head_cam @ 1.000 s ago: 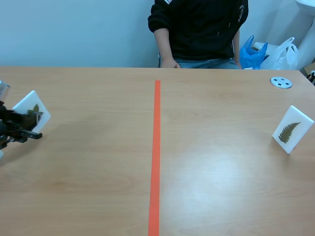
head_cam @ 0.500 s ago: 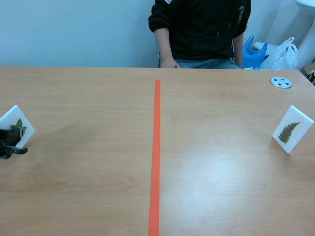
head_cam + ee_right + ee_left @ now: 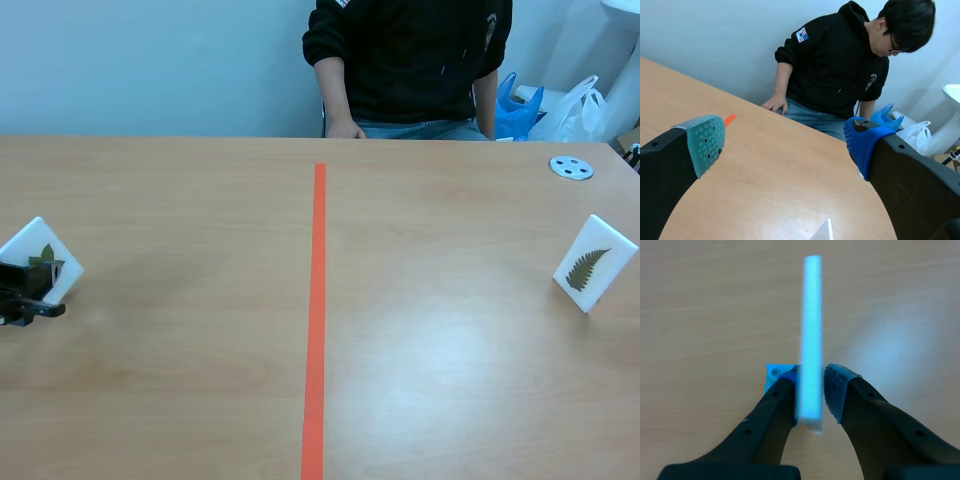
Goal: Sort the leaf by its shape. The table is split by an orange tape line. A compound leaf with several leaflets goes to the left side, a simple leaf with one blade goes to the right side. Return to the home posture when a red brick is placed on the table.
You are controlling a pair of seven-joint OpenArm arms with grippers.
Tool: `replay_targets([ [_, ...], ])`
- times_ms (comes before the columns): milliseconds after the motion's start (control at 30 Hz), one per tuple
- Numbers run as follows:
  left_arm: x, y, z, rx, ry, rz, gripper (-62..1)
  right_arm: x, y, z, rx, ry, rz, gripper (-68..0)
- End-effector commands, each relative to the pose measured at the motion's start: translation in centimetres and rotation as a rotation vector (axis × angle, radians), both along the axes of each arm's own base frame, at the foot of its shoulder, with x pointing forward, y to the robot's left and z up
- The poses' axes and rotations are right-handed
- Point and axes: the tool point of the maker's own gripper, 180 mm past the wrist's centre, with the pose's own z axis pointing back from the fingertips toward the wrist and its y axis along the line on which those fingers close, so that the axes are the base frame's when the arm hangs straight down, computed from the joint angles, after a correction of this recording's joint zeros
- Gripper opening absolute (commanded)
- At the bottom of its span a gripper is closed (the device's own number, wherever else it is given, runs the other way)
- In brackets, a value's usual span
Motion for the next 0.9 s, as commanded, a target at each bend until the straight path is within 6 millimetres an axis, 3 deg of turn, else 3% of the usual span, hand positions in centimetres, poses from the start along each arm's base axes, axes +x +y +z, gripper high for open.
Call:
replay_targets([
  [0, 1.1, 0.0, 1.7, 0.016, -0.052, -0.016, -34.8, 0.0, 0.0, 0.3, -0.004, -0.012, 0.003, -18.6],
  [133, 1.1, 0.0, 1.7, 0.018, -0.050, -0.018, -13.6, 0.0, 0.0, 0.3, -0.004, -0.012, 0.003, -18.6],
  [333, 1.1, 0.0, 1.7, 0.017, -0.051, -0.018, -0.8, 0.0, 0.0, 0.3, -0.004, -0.012, 0.003, -18.6],
  [567, 1.5, -0.6, 2.4, 0.018, -0.059, -0.037, 1.4, 0.0, 0.0, 0.3, -0.004, -0.012, 0.003, -18.6],
  [700, 1.7, -2.7, 4.0, 0.026, -0.082, -0.104, 1.4, 0.0, 0.0, 0.3, -0.004, -0.012, 0.003, -18.6],
  [867, 0.2, -6.1, 7.2, 0.036, -0.150, -0.215, 1.4, 0.0, 0.0, 0.3, -0.004, -0.011, 0.003, -18.6],
])
